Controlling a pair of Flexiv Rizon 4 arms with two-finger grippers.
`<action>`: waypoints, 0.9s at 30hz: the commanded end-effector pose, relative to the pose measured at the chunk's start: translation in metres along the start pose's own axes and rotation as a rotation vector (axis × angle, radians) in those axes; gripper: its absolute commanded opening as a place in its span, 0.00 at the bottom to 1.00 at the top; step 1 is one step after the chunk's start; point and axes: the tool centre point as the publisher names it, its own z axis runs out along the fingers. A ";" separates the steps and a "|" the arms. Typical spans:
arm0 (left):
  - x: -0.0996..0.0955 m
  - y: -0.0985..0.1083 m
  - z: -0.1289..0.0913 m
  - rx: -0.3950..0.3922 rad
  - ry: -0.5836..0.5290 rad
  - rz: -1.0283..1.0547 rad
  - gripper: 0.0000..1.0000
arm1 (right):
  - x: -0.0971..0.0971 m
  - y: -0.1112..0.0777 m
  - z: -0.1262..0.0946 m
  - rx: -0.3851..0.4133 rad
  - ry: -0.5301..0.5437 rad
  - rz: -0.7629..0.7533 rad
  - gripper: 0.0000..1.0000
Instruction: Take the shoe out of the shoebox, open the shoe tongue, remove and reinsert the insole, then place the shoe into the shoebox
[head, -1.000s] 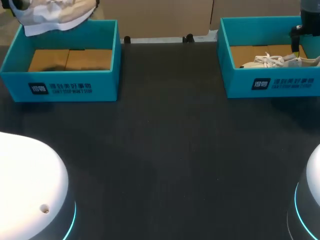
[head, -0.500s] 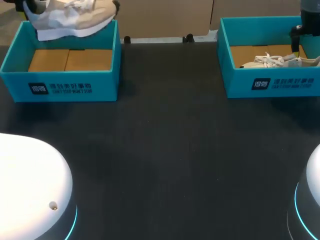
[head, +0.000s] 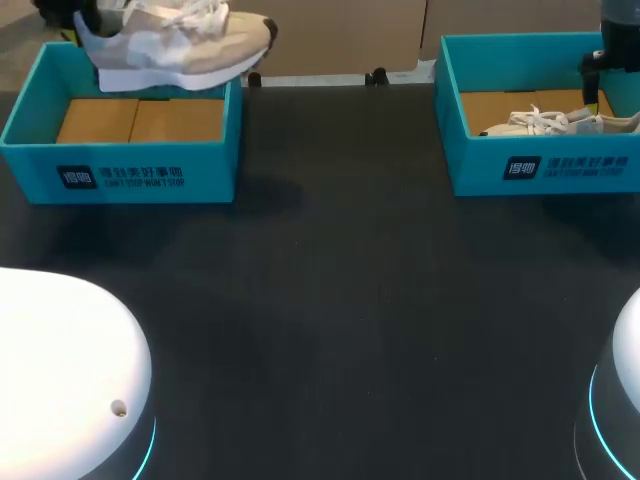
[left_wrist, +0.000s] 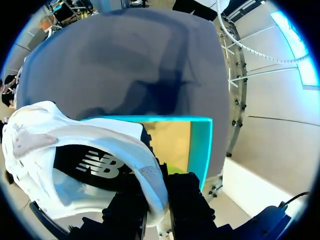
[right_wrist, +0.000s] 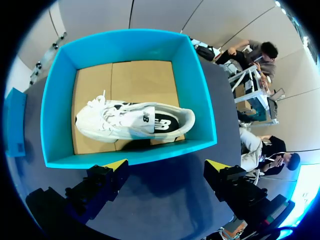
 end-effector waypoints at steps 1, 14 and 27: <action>-0.013 -0.017 -0.007 -0.029 0.018 0.003 0.00 | 0.000 -0.001 0.000 -0.002 0.000 0.001 1.00; -0.057 -0.054 -0.015 -0.018 0.033 0.015 0.00 | 0.000 -0.001 0.000 -0.002 0.000 0.001 1.00; -0.109 -0.097 -0.015 -0.002 0.068 0.008 0.00 | 0.000 -0.001 0.000 -0.002 0.000 0.001 1.00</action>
